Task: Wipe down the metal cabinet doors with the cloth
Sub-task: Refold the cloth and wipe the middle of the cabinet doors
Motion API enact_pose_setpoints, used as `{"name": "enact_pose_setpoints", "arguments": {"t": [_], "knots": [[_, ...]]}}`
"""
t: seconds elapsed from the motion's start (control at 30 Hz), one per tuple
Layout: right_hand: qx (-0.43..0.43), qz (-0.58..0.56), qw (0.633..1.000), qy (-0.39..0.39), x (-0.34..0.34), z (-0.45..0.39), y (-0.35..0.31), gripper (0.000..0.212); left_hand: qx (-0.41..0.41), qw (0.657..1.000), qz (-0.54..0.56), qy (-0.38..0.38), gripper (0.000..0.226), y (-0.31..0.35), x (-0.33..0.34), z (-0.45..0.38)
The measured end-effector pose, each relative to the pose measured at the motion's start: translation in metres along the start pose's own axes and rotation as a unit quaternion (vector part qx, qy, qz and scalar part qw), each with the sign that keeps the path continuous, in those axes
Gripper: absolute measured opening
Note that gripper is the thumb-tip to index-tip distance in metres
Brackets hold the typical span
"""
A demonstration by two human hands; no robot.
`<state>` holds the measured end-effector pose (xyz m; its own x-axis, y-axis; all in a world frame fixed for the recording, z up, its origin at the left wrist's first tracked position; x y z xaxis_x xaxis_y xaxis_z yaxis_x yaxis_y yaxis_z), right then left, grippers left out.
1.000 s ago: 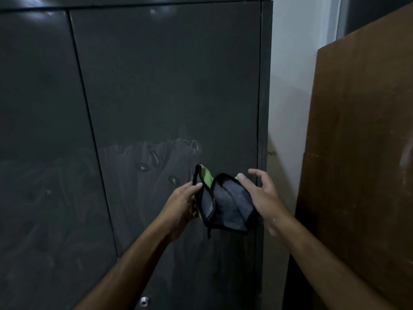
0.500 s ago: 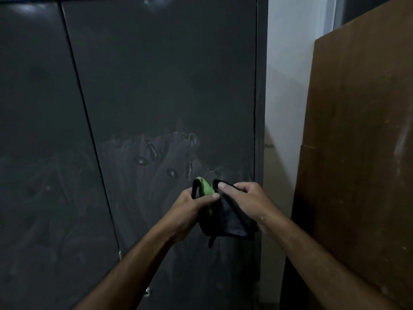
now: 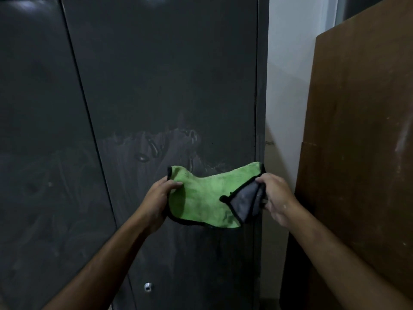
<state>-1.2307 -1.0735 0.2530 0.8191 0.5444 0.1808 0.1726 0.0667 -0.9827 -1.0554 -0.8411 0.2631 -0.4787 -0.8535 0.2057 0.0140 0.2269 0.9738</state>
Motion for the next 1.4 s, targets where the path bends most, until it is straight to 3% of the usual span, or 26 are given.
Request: {"name": "enact_pose_setpoints", "arguments": {"t": [0.1,0.17,0.23,0.37,0.53,0.67,0.73,0.87,0.97,1.03,1.17,1.27,1.4], "knots": [[0.096,-0.105,0.989,-0.044,0.001,0.002,0.015,0.032,-0.034,0.999,0.021,0.007,0.027,-0.006,-0.013,-0.005],[0.107,-0.087,0.985,-0.106,0.010,0.012,0.016,0.050,-0.034,0.999,0.014,-0.023,0.027,-0.005,-0.008,-0.003],[0.062,-0.014,0.988,-0.142,0.019,0.022,0.013,0.041,-0.016,0.999,0.000,-0.042,0.025,-0.002,-0.003,-0.001],[0.006,0.079,0.994,-0.079,0.004,0.008,0.013,0.025,0.014,0.999,-0.022,-0.029,0.022,0.008,-0.012,-0.006],[0.016,0.040,0.991,-0.127,-0.012,-0.007,0.004,0.028,0.014,1.000,0.010,-0.017,0.023,0.018,-0.034,-0.016],[-0.014,0.044,0.992,-0.114,-0.006,-0.011,-0.004,0.030,0.001,0.997,-0.070,0.037,0.019,0.004,-0.040,-0.024],[-0.010,0.015,0.986,-0.164,0.005,-0.001,-0.011,0.032,0.005,0.997,-0.079,0.003,0.020,0.005,-0.025,-0.020],[-0.025,-0.123,0.950,-0.287,0.014,0.020,-0.052,0.038,0.042,0.988,0.060,-0.135,0.026,0.045,-0.005,-0.007],[-0.072,-0.112,0.933,-0.335,0.018,0.026,-0.084,0.032,0.109,0.972,0.058,-0.200,0.007,0.079,0.007,-0.003],[-0.115,-0.051,0.936,-0.330,0.028,0.027,-0.091,0.006,0.147,0.964,-0.026,-0.218,0.012,0.084,0.028,-0.001],[-0.232,0.088,0.911,-0.329,0.060,0.045,-0.093,0.024,0.202,0.927,-0.142,-0.283,0.026,0.081,0.073,0.013],[-0.299,0.130,0.890,-0.317,0.068,0.053,-0.097,0.022,0.220,0.914,-0.120,-0.318,0.022,0.082,0.086,0.025],[-0.335,0.143,0.891,-0.273,0.072,0.054,-0.099,0.013,0.250,0.909,-0.093,-0.320,0.010,0.082,0.096,0.033]]}}
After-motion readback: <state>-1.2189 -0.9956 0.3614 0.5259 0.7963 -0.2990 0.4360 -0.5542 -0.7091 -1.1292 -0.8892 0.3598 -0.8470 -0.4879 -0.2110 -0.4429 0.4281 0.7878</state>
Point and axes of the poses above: each hand's wrist, its own z-axis away from the middle knuckle, its own x-axis out of the palm, y = z × x, the point moved 10 cm from there along -z, towards the middle knuckle, and after that the axes turned 8 degrees about y, right-handed, at the moved point
